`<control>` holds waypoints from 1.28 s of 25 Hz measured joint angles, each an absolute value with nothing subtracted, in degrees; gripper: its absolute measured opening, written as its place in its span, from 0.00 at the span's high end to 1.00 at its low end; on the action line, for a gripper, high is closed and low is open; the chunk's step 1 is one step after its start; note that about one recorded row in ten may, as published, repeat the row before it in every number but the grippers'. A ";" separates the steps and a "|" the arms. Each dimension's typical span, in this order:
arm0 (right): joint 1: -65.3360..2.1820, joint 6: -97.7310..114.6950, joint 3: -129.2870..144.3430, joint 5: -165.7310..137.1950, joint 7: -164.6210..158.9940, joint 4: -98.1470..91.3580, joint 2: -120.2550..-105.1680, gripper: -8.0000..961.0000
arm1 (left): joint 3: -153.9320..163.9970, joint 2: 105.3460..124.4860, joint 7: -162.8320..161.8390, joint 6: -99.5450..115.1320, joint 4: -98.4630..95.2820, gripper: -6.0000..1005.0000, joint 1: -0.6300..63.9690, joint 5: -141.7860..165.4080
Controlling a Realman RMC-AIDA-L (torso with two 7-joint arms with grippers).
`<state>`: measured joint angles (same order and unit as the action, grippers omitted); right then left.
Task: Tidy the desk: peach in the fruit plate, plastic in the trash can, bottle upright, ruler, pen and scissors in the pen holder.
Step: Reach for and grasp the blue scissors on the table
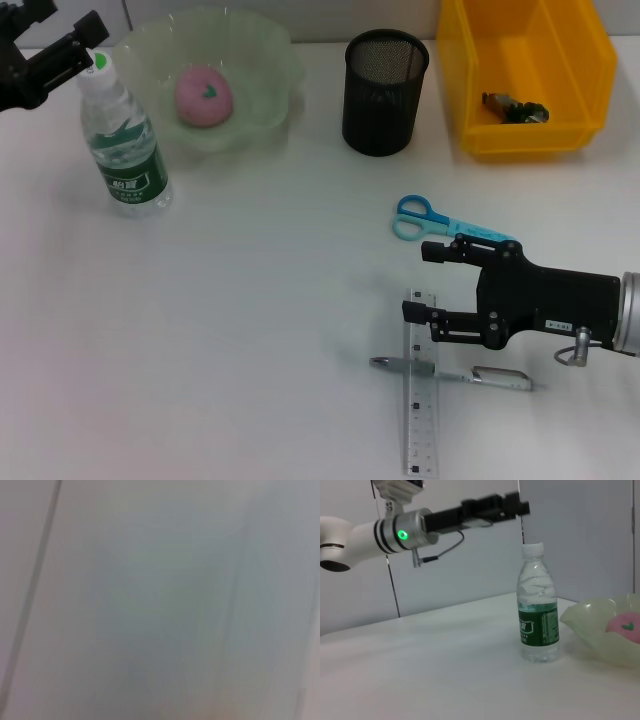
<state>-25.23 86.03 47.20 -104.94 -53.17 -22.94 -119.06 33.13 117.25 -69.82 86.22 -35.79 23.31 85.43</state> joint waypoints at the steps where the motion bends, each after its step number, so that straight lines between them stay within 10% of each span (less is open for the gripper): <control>1: -25.23 86.04 47.20 -104.94 -53.17 -22.94 -119.04 0.18 | 33.13 117.25 -69.82 86.22 -35.79 0.17 23.31 85.43; 32: -26.49 86.11 47.09 -104.94 -53.61 -23.55 -118.82 0.18 | 34.62 118.26 -53.35 95.47 -24.42 0.17 20.97 109.43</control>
<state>-26.49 86.11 47.09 -104.94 -53.61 -23.55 -118.82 34.62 118.26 -53.35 95.47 -24.42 20.97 109.43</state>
